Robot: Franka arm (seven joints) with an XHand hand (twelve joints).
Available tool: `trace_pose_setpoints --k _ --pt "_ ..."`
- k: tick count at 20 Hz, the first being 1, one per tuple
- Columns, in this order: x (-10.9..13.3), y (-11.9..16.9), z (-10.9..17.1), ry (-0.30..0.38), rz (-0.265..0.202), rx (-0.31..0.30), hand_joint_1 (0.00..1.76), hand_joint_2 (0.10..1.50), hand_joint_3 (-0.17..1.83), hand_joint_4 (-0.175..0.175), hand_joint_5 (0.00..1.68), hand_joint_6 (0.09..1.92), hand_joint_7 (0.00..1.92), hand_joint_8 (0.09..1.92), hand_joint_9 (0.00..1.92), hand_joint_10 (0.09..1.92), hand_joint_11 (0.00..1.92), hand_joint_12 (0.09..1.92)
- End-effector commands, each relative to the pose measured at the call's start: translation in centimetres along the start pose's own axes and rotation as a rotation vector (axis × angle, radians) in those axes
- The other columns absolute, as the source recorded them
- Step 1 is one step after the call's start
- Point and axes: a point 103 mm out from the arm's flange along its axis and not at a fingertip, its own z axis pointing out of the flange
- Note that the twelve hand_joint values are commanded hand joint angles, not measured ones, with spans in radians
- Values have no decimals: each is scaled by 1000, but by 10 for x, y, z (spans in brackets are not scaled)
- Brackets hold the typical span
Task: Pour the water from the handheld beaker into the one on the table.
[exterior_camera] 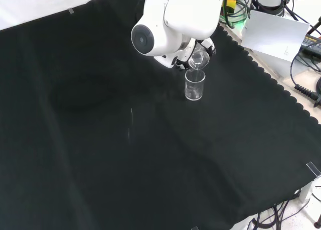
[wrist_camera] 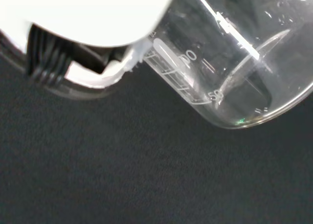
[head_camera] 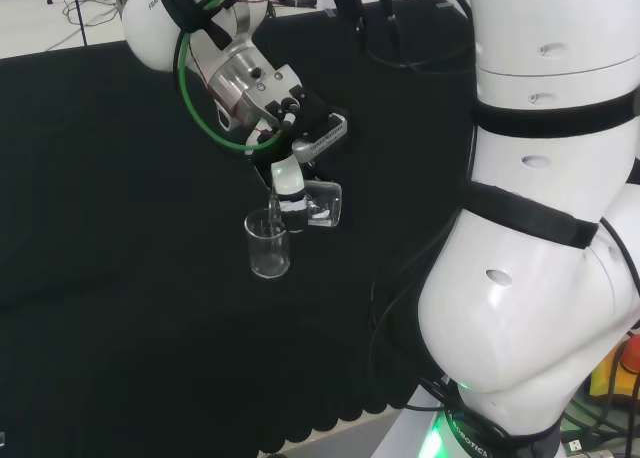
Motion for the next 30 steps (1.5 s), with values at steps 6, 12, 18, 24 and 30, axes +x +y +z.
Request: trace_pose_setpoints --k 6,12,18,24,30 --pt "6 -1 -4 -28 25 21 1440 555 700 -175 1418 373 1342 539 1671 87 1489 583" --pt "10 -2 -6 -47 36 46 1440 555 700 -175 1418 373 1342 540 1671 87 1490 583" --pt "12 -3 -9 -55 45 60 1440 555 700 -175 1417 373 1342 540 1671 87 1490 583" --pt "12 0 -9 -67 54 94 1440 554 701 -175 1418 374 1343 539 1672 87 1491 583" --pt "12 0 -9 -73 62 102 1440 554 702 -175 1418 374 1344 539 1671 87 1493 585"
